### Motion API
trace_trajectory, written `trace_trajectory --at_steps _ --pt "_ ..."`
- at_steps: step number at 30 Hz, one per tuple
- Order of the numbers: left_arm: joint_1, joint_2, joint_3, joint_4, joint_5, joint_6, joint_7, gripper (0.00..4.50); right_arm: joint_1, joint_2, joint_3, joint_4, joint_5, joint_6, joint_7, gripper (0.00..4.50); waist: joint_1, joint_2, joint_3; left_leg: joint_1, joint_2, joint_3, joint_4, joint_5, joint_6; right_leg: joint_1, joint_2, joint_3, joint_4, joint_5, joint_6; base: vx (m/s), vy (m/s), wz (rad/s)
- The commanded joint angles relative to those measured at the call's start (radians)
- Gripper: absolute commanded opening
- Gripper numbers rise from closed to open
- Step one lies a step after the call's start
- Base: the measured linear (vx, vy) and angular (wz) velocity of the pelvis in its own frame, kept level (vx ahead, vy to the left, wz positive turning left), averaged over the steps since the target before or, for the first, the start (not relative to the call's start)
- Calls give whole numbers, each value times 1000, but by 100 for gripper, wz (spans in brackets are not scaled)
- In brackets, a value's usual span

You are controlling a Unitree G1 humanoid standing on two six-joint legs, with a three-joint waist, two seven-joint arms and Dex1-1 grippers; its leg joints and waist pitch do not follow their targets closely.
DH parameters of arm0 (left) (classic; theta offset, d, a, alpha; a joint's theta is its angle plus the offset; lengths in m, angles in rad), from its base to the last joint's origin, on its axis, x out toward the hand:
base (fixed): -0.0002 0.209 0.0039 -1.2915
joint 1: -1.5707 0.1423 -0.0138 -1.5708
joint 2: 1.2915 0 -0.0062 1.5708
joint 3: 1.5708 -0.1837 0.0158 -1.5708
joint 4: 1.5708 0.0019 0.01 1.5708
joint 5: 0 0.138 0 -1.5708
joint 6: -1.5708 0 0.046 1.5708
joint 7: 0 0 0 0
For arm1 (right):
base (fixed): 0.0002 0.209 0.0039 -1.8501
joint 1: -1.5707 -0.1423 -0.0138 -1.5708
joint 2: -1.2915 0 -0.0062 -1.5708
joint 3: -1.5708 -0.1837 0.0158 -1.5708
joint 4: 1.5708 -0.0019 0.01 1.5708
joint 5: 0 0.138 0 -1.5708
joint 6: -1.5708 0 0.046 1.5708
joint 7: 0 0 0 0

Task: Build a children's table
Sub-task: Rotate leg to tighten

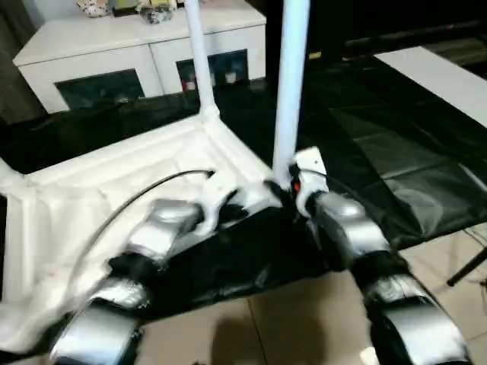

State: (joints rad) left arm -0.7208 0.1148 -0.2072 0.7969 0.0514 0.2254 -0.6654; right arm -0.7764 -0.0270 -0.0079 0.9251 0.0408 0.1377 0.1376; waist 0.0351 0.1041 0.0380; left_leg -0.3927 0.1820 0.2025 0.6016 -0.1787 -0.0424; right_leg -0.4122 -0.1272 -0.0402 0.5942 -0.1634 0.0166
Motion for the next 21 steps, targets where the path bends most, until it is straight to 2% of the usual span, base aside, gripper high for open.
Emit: trace_trajectory --at_steps 1,2,5,6,7,9,13,14,18,20,21 --pt "-24 -35 37 44 0 -16 157 0 0 52 -3 85 9 2 -83 264 -4 -17 -67 30 22 -16 -82 -298 1 34 -10 9 -73 -249 -222 0 0 0" --pt "-34 -46 40 65 5 -27 180 0 -15 64 -13 107 9 -4 -103 264 -2 -18 -68 24 21 -17 -82 -291 17 38 -11 8 -72 -235 -220 0 0 0" --pt "-39 -59 41 80 6 -46 189 0 -34 78 -27 133 15 -26 -96 264 0 -18 -71 18 20 -18 -79 -259 65 45 -16 5 -73 -214 -220 0 0 0" --pt "-39 -59 41 80 6 -46 189 0 -34 78 -27 133 15 -26 -96 264 0 -18 -70 17 20 -19 -80 -255 70 45 -15 4 -73 -213 -220 0 0 0" --pt "-38 -58 38 78 6 -53 183 0 -35 83 -35 131 26 -36 -81 299 1 -20 -70 17 21 -18 -80 -256 77 46 -15 3 -74 -219 -219 0 0 0" --pt "-33 -50 38 74 6 -65 165 0 -38 89 -40 127 29 -58 -67 336 1 -20 -69 17 21 -19 -81 -258 79 46 -15 3 -74 -228 -218 0 0 0" --pt "-26 -26 38 72 5 -94 117 0 -55 80 -34 136 14 -94 -57 361 -10 -16 -66 11 22 -25 -88 -293 67 50 -16 0 -75 -273 -205 0 0 0" --pt "-18 -13 38 64 2 -102 90 0 -59 70 -26 135 11 -104 -23 378 -11 -16 -67 17 22 -23 -86 -306 63 45 -14 1 -77 -264 -211 0 0 0" --pt "23 38 25 19 -11 -157 -37 0 -37 14 38 82 -20 -119 163 378 -18 -16 -69 10 22 -22 -83 -287 77 52 -15 0 -70 -214 -232 0 0 0" --pt "61 79 11 -28 -27 -182 -135 0 9 -42 91 -2 -29 -117 318 378 -19 -16 -71 8 23 -21 -78 -248 99 56 -15 -2 -65 -160 -250 0 0 0" --pt "61 79 11 -28 -27 -182 -135 0 9 -42 91 -2 -29 -117 318 378 -11 -17 -70 8 26 -18 -76 -232 118 57 -15 -4 -64 -143 -256 0 0 0"
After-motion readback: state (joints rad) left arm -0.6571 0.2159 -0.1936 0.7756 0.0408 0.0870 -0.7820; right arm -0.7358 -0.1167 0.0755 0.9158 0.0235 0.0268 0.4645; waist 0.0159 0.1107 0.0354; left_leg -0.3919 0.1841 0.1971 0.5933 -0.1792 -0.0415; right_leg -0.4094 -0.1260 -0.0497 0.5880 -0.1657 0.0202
